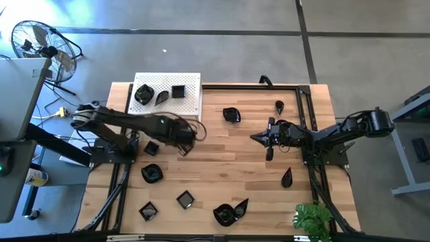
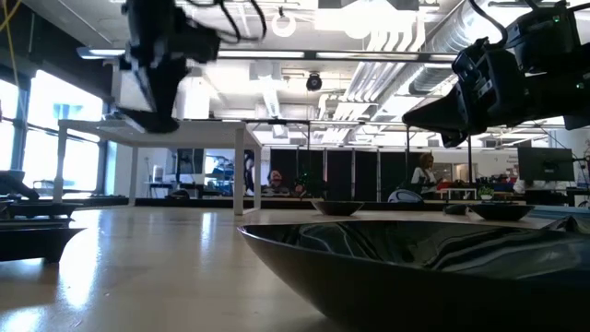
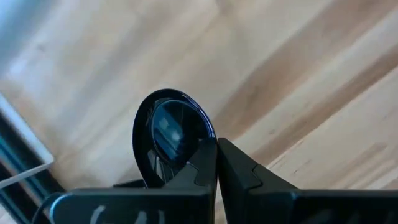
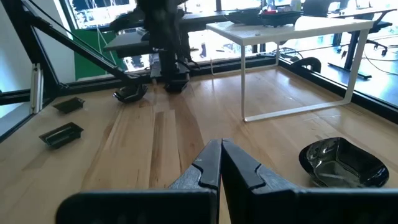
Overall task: Pick & Place Mini shaped plates
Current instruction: Stack the black drop shaped plate on top of the stacked black drop shaped plates on the shelf
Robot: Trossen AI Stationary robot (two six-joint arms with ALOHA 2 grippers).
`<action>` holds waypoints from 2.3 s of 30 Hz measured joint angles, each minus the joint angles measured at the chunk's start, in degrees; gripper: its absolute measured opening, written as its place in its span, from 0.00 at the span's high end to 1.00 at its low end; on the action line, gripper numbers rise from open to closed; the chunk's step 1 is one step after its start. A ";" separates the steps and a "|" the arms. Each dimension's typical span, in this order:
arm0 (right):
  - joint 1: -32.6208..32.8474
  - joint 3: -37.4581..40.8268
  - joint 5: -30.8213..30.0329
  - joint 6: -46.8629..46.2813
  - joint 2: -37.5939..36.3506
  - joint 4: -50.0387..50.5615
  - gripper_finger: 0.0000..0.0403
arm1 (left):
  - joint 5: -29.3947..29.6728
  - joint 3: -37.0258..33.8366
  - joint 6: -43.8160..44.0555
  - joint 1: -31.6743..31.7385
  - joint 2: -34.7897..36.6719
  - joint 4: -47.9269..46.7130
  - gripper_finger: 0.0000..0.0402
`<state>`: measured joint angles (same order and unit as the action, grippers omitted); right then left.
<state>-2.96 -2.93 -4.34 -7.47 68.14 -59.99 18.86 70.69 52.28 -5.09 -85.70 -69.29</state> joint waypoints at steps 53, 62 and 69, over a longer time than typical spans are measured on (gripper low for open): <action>0.00 0.01 -0.20 -0.04 0.04 -0.41 1.00 | -0.58 9.95 -37.03 37.37 3.31 -4.07 1.00; -0.01 0.01 -0.20 -0.10 0.04 -0.30 1.00 | -1.87 9.95 -37.64 37.37 3.31 -4.39 1.00; 0.00 0.01 -0.15 -0.17 0.04 -0.30 1.00 | -0.34 9.90 -38.54 37.37 2.81 -3.26 1.00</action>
<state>-2.96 -2.92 -4.49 -7.64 68.18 -60.29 18.52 80.60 13.74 32.27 -82.89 -72.55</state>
